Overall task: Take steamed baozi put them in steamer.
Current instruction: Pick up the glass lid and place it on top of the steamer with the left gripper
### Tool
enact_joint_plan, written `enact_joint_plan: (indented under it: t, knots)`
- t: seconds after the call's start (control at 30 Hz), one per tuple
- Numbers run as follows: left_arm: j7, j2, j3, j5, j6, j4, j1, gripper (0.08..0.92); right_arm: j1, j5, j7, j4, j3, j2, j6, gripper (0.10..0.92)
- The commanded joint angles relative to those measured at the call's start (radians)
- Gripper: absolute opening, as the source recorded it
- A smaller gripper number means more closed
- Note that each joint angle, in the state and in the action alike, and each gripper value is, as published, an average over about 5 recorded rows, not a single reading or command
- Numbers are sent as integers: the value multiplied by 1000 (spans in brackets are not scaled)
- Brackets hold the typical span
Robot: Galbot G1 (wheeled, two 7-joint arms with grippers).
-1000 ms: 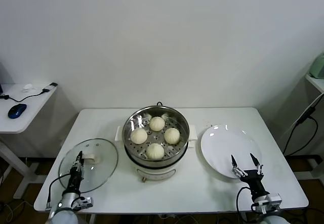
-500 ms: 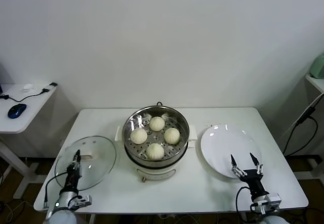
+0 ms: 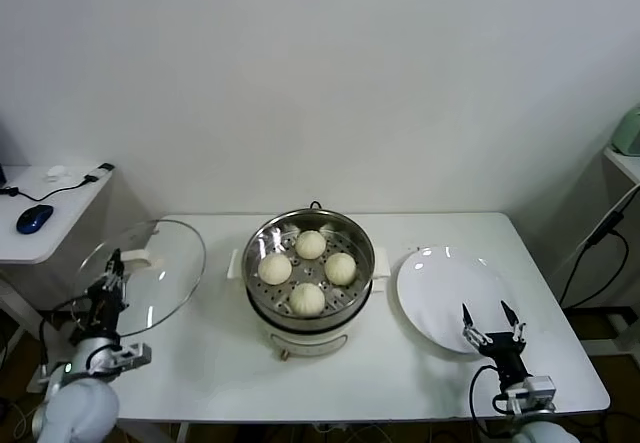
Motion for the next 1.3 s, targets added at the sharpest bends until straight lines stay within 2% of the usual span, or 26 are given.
enact_joint_plan:
  t: [0.03,0.17,0.3,0.47,0.67,0.87,1.03,1.3]
  knots:
    - [165,64,1,-101,146,-243,6,138,5,-1,32,6,-5,-2,-44,823]
    - [224,58,118,-44,229,-308,-51,138,9,-5,31,4,-10,-5,-36,823]
    - [241,36,291,75,309,-336,-96,138,13,-27,29,1,-16,-7,-23,823]
    - [288,-16,497,233,376,-319,-164,138,19,-29,29,-12,-21,-11,-15,823]
    - [344,-94,662,355,427,-264,-271,138,21,-27,27,-26,-24,-19,-4,823]
    - [373,-212,756,443,469,-186,-313,138,19,-23,27,-37,-24,-22,11,823]
    - [374,-297,781,501,484,-117,-320,138,13,-24,28,-52,-25,-18,28,823]
    - [373,-372,783,560,507,-40,-320,138,10,-28,35,-69,-27,-8,45,823]
